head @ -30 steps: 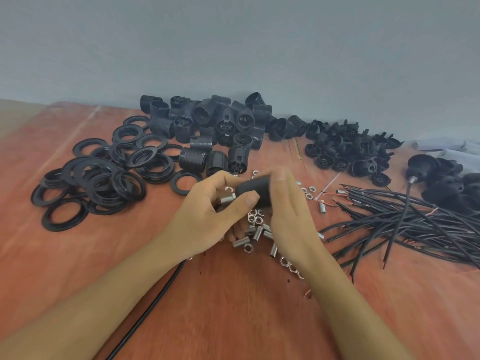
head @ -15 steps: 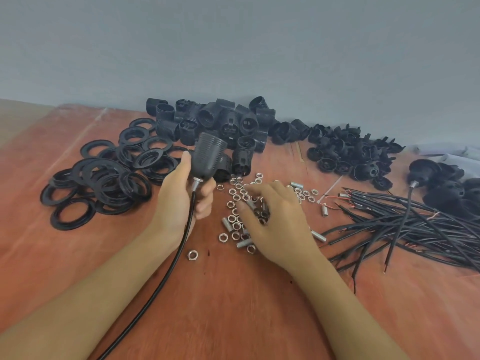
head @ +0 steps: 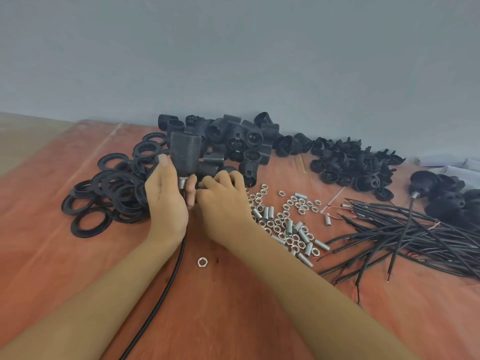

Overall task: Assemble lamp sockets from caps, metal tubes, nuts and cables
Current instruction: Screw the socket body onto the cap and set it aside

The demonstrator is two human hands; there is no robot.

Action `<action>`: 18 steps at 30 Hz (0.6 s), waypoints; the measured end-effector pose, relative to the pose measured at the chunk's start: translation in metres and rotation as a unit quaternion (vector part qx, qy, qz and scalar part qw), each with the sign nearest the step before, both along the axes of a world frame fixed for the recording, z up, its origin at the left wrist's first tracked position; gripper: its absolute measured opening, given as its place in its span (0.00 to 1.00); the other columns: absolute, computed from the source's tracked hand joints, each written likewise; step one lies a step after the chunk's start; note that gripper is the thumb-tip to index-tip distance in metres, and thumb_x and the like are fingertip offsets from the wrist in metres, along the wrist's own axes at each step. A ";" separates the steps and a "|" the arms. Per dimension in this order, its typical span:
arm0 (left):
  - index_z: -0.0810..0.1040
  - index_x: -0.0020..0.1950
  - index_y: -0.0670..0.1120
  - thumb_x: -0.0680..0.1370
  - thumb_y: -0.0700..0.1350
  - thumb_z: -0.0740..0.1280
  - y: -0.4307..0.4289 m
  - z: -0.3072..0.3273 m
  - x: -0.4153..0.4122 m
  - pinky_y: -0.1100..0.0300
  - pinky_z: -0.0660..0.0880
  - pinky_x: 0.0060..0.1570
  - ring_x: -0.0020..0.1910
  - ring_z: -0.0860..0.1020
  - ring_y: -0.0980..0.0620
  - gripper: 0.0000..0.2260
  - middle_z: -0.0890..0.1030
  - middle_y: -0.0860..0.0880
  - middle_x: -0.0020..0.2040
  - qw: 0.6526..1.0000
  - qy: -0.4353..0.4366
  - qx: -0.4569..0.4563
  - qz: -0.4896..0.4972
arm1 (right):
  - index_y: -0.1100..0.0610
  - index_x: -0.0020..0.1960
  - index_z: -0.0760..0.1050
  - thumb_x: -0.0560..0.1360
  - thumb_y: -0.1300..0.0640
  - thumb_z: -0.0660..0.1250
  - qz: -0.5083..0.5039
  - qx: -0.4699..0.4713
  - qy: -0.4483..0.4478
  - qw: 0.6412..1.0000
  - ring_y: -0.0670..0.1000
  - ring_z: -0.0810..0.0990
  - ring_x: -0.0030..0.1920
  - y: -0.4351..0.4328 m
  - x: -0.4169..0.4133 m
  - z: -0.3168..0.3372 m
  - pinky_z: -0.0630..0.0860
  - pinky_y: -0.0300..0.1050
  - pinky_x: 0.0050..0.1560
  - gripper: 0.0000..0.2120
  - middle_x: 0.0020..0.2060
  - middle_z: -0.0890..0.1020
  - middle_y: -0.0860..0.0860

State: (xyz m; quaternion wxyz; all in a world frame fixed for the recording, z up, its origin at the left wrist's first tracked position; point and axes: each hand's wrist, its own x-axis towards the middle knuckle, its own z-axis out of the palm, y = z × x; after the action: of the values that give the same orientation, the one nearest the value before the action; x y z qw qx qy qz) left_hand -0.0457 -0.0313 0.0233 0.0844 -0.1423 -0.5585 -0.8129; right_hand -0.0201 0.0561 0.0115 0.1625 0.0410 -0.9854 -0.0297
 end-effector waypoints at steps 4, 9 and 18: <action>0.71 0.40 0.41 0.86 0.47 0.49 0.000 -0.002 0.001 0.63 0.63 0.24 0.22 0.63 0.52 0.20 0.67 0.46 0.27 0.999 0.033 -0.018 0.000 | 0.52 0.46 0.83 0.75 0.53 0.68 -0.003 -0.040 0.090 0.995 0.54 0.76 0.49 0.008 0.006 0.000 0.66 0.48 0.56 0.05 0.46 0.81 0.48; 0.72 0.40 0.43 0.84 0.48 0.51 -0.002 -0.003 0.002 0.61 0.64 0.23 0.23 0.66 0.52 0.18 0.71 0.48 0.28 0.992 0.103 -0.067 -0.011 | 0.54 0.47 0.76 0.80 0.56 0.64 0.057 -0.478 0.090 0.872 0.43 0.79 0.44 0.038 0.033 0.030 0.74 0.34 0.44 0.05 0.47 0.81 0.49; 0.78 0.62 0.45 0.80 0.54 0.57 0.005 -0.017 0.013 0.76 0.67 0.33 0.30 0.75 0.66 0.19 0.78 0.64 0.33 0.935 0.186 -0.272 -0.132 | 0.58 0.44 0.76 0.69 0.53 0.72 0.050 -0.697 0.071 0.712 0.49 0.82 0.40 0.080 0.071 0.022 0.80 0.43 0.43 0.10 0.42 0.85 0.53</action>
State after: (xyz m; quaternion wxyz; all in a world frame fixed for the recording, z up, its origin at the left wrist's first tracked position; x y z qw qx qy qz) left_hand -0.0324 -0.0258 0.0067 0.0368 -0.3806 -0.7088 -0.5928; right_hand 0.0509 0.1362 0.0333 0.2155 -0.0367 -0.7085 0.6710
